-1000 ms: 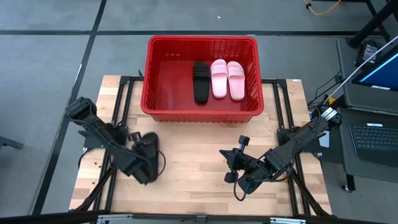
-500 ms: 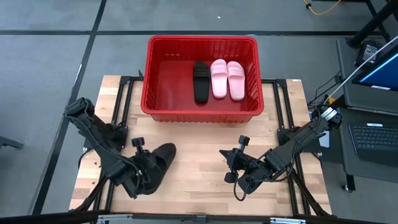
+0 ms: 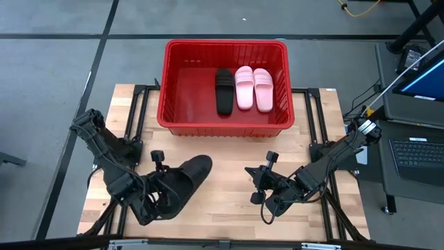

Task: Pick and place slides into bin
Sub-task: Put the black slide into the red bin

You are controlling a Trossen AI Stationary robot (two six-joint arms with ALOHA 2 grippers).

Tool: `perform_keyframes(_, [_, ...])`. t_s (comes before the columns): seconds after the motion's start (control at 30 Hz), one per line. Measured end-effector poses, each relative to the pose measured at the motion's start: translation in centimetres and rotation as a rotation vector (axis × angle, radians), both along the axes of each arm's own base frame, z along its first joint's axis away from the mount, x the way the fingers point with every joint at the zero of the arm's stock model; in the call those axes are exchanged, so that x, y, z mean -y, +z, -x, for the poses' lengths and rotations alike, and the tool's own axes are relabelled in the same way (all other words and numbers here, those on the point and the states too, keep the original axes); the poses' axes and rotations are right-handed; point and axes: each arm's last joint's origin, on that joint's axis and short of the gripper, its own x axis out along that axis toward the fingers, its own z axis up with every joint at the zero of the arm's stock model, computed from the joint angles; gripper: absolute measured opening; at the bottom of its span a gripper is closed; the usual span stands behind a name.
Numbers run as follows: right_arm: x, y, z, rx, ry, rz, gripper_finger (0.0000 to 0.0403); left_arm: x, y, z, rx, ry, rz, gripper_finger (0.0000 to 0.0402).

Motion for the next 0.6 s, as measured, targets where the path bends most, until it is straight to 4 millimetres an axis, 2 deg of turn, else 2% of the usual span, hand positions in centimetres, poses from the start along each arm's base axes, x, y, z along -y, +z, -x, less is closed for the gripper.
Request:
perform_keyframes(0.3, [0.0,0.0,0.0,0.0,0.0,0.0,0.0006,-0.2,4.1,-0.6,0.081,-0.072,-0.201,0.0007])
perform_keyframes(0.6, [0.0,0.0,0.0,0.002,-0.002,-0.004,0.0006,-2.9,6.9,-2.6,0.05,-0.023,-0.387,0.0007])
